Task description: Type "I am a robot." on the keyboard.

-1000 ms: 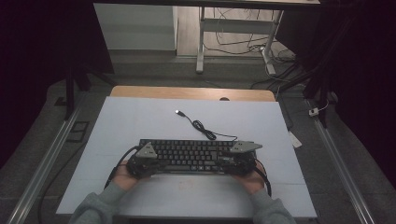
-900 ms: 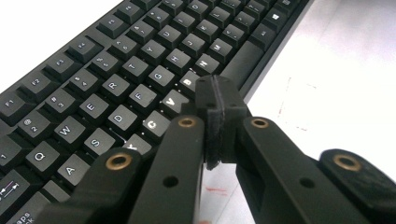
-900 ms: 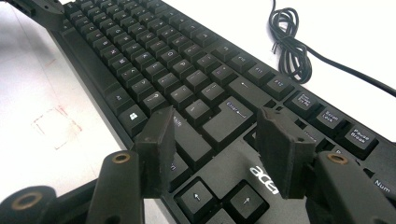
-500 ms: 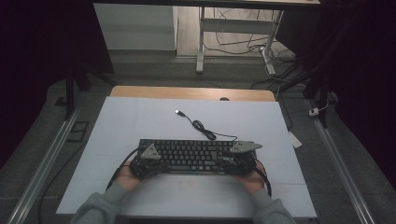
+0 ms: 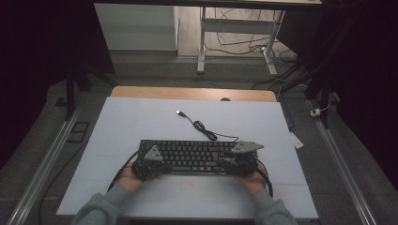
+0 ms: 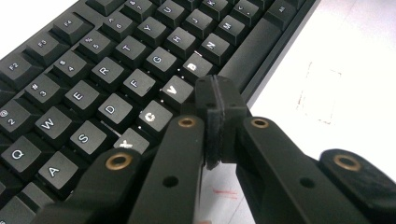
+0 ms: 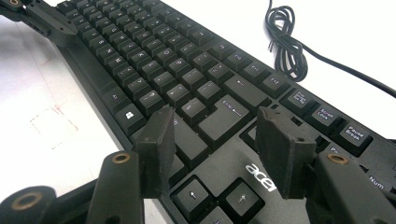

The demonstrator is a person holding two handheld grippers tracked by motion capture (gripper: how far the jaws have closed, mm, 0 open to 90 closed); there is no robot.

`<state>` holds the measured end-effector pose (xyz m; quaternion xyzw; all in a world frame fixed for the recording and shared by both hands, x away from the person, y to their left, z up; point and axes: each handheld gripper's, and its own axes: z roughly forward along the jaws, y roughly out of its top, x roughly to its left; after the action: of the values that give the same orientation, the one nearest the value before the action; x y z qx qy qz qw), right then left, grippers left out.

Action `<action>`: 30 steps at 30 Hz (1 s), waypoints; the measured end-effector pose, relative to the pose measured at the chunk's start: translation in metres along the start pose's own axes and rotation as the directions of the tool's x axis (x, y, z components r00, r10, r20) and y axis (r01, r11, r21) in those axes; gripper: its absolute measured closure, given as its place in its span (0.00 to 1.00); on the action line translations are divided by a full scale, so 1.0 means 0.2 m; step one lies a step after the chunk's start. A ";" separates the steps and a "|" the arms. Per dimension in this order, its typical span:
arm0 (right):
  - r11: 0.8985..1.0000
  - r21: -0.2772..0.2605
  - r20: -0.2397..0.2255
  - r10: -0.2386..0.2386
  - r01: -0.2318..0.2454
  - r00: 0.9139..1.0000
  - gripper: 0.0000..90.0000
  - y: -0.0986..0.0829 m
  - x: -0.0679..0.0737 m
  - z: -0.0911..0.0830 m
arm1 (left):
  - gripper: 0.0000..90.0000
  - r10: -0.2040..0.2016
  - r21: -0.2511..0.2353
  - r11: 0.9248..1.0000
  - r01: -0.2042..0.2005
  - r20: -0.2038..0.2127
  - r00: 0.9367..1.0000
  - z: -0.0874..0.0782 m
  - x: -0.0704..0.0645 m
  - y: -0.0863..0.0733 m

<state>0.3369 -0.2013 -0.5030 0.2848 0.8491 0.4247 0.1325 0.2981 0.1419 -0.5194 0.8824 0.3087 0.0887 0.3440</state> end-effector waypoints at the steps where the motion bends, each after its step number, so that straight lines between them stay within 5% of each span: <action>1: 1.000 0.001 0.000 -0.001 0.001 1.000 0.53 0.00 0.00 0.00 | 0.99 -0.003 0.000 1.000 0.003 0.001 1.000 0.00 0.00 0.00; 9: 1.000 -0.008 0.000 0.001 -0.001 1.000 0.53 0.00 0.00 0.00 | 0.99 0.004 -0.014 1.000 -0.004 -0.016 1.000 -0.01 0.00 0.00; 17: 1.000 -0.006 0.003 0.003 -0.003 1.000 0.53 0.00 0.00 -0.01 | 0.98 -0.083 -0.113 0.990 0.081 -0.018 0.996 -0.10 0.04 0.00; 30: 0.999 -0.043 -0.017 0.008 -0.009 1.000 0.52 0.00 0.00 -0.03 | 0.57 -0.181 -0.165 0.971 0.173 -0.035 0.983 -0.15 0.08 -0.02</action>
<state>0.3336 -0.2058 -0.4999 0.2820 0.8395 0.4460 0.1297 0.2982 0.1706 -0.4996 0.8181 0.3866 0.1043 0.4128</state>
